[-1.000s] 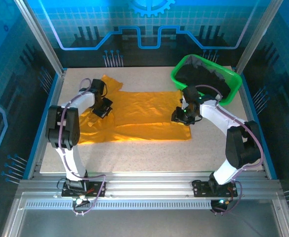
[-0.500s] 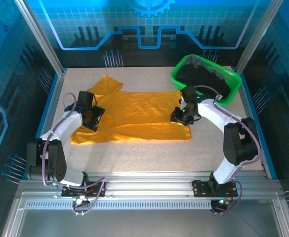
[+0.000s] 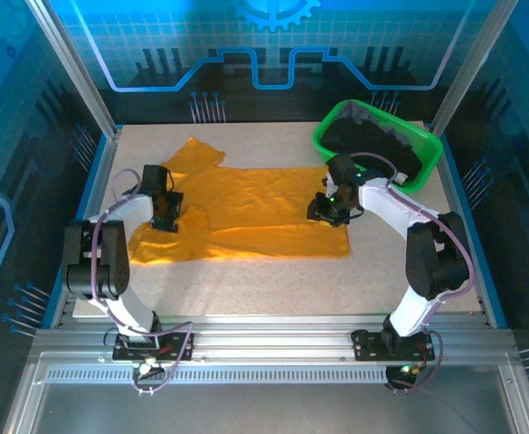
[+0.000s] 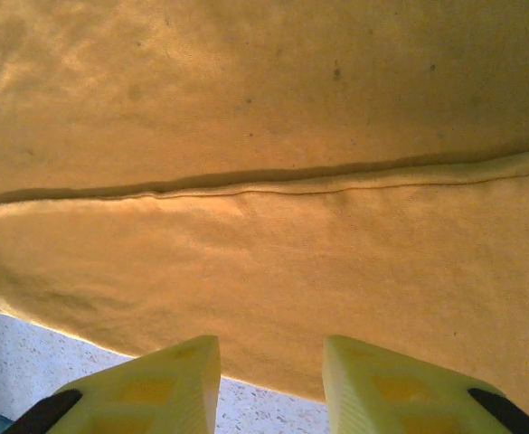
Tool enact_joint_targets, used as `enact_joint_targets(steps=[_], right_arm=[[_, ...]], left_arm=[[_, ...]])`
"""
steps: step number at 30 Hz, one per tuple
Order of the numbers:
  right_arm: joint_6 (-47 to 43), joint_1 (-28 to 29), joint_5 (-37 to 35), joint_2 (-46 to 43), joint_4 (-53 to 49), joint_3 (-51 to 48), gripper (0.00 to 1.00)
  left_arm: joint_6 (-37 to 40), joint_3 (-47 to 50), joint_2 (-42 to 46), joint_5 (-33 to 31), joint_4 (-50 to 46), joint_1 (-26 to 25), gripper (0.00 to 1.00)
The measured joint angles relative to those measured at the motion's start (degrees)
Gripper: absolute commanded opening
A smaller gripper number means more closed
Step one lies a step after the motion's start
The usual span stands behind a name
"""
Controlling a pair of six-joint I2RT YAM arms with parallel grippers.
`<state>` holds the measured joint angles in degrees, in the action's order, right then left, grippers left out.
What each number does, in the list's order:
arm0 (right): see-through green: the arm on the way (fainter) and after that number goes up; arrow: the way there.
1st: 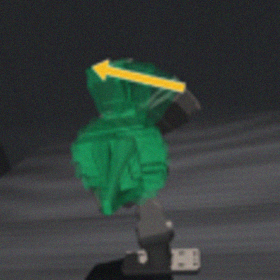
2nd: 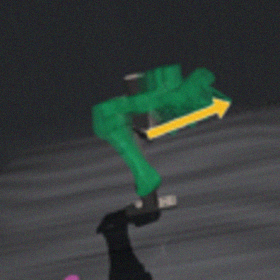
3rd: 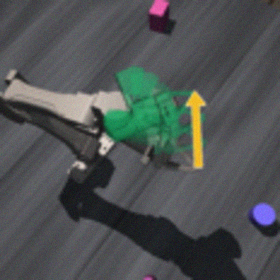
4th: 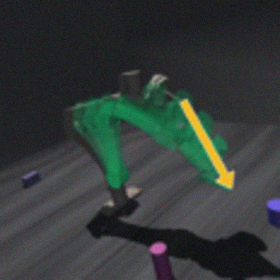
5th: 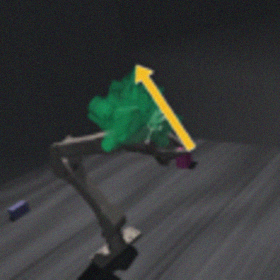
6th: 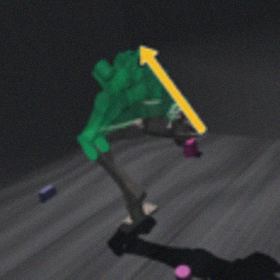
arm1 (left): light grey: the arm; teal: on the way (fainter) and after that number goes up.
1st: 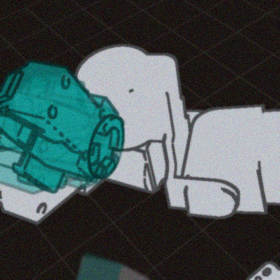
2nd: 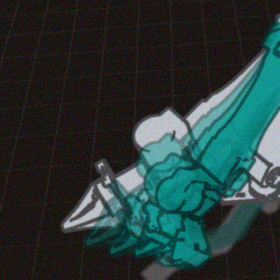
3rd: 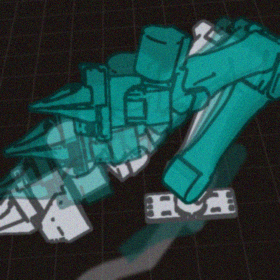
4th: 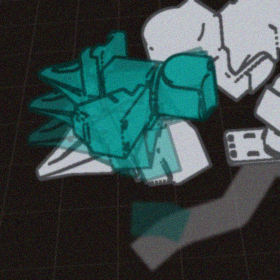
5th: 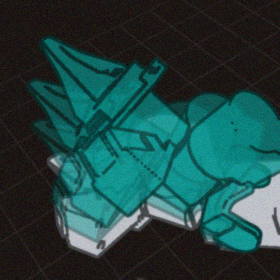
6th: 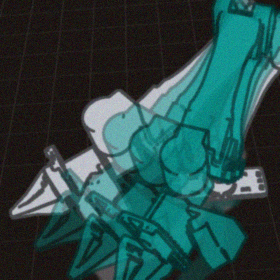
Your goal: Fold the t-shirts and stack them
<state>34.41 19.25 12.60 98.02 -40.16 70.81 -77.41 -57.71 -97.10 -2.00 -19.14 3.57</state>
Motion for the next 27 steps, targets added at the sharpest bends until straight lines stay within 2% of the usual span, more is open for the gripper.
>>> enact_joint_targets(steps=[8,12,16,18,23,27], right_arm=[[0.02,0.0,0.09,-0.07,0.15,-1.77,0.36],[0.0,0.0,0.09,-0.07,0.2,-1.77,0.35],[0.0,0.0,0.07,-0.07,0.17,-1.77,0.34],[0.02,0.0,0.09,-0.07,0.2,-1.77,0.34],[0.0,-0.02,0.09,-0.07,0.2,-1.77,0.33],[-0.28,-0.02,3.1,-0.07,1.86,-1.77,0.38]], left_arm=[[9.05,-15.78,-11.61,0.5,-0.68,1.42,0.62],[13.16,-20.83,-14.25,0.72,-2.56,1.42,0.59],[17.68,-21.22,-11.82,-1.68,-5.79,0.31,0.46],[20.52,-21.31,-9.25,-2.67,-7.82,-1.53,0.39],[29.27,-26.36,-6.99,-5.29,-16.63,-10.54,0.22],[35.65,-28.92,-9.79,-7.32,-23.47,-15.87,0.21]])
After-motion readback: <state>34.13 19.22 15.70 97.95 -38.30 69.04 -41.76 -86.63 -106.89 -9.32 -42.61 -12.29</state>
